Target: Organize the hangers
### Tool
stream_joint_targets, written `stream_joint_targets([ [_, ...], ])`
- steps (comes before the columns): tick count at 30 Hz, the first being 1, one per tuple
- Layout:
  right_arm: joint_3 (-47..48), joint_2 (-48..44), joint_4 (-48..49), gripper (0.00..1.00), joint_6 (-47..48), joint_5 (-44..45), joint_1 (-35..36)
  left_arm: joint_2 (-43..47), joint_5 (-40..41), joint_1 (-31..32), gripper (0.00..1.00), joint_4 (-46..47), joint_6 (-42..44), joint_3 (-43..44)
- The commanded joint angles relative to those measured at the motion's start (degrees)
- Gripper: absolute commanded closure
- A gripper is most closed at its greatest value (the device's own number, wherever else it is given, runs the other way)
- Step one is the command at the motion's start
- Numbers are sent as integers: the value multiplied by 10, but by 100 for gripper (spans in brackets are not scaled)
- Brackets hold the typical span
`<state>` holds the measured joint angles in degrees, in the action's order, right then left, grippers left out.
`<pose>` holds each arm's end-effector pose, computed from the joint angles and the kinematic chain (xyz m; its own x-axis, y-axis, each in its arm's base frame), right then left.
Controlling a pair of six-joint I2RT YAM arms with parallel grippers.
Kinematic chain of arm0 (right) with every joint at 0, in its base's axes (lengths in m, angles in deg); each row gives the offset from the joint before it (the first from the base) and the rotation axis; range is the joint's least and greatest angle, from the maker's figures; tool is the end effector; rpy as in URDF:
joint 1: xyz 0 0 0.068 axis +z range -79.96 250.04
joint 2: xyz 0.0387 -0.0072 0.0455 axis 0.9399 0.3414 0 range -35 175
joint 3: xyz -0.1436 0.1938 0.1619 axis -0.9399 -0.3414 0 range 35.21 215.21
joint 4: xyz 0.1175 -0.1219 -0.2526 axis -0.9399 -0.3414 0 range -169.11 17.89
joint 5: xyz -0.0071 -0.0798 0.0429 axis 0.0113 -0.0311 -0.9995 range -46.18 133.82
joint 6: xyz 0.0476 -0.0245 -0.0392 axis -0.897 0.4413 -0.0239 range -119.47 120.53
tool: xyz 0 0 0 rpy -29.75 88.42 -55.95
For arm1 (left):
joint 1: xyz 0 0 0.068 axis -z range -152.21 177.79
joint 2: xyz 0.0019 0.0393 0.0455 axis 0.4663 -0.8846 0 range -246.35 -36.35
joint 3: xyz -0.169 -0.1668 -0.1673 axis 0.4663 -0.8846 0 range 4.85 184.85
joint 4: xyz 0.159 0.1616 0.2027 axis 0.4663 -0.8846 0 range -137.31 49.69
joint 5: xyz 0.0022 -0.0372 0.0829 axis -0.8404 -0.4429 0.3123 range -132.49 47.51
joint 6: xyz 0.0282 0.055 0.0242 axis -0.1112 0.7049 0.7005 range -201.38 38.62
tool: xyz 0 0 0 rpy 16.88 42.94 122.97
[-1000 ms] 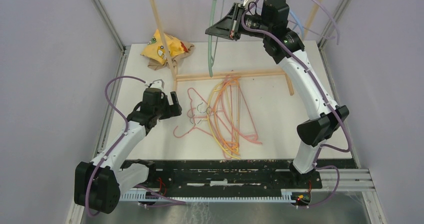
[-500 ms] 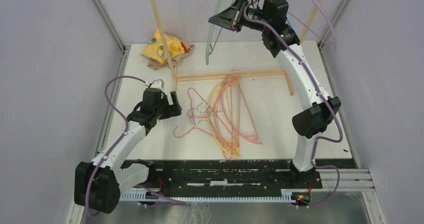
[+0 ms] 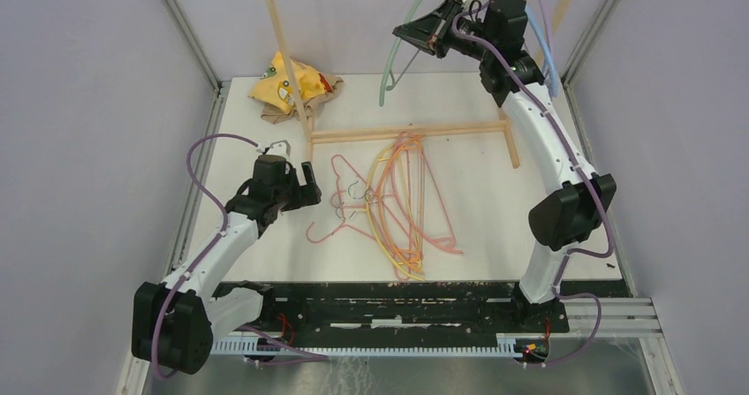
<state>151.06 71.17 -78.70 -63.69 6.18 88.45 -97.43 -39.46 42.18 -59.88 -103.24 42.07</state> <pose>0.4547 0.1852 0.4987 -0.7240 0.5105 -0.4639 -0.4065 0.2276 0.8849 0.2573 -0.0631 0.2111 -0.6966 -0.2053 -0.6874 -0.0523 0.9701 -0.2368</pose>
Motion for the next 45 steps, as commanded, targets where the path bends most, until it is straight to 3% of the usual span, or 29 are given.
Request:
stream_joint_targets([
  [1,-31,-44,11,99,-28,11,-23,-6,10,3,1,23,2,6],
  [4,-39,-51,10,91,-29,10,-31,-11,9,3,1,23,2,7],
  [11,-39,-73,-25,55,4,11,-35,-12,9,3,1,23,2,6],
  [15,-41,-116,-98,41,65,39,-35,-11,9,3,1,23,2,6],
  [18,-29,-155,-190,25,140,93,-35,-11,7,3,1,23,2,6],
  [25,-5,-240,-353,14,294,240,-34,-15,-1,3,1,26,1,5],
  [28,9,-253,-373,18,322,250,-34,-19,-8,3,1,28,1,5],
  [30,19,-257,-372,27,326,242,-35,-21,-13,3,1,29,0,6],
  [32,22,-260,-352,45,323,219,-35,-22,-15,3,1,29,0,6],
  [35,5,-258,-294,83,294,176,-34,-22,-16,3,1,29,0,5],
  [36,-2,-255,-272,91,277,168,-33,-21,-16,3,1,29,0,5],
  [39,-11,-233,-211,98,241,155,-21,-21,-19,3,1,29,0,5],
  [45,84,-139,-161,98,253,170,53,-20,-18,3,1,30,0,5],
])
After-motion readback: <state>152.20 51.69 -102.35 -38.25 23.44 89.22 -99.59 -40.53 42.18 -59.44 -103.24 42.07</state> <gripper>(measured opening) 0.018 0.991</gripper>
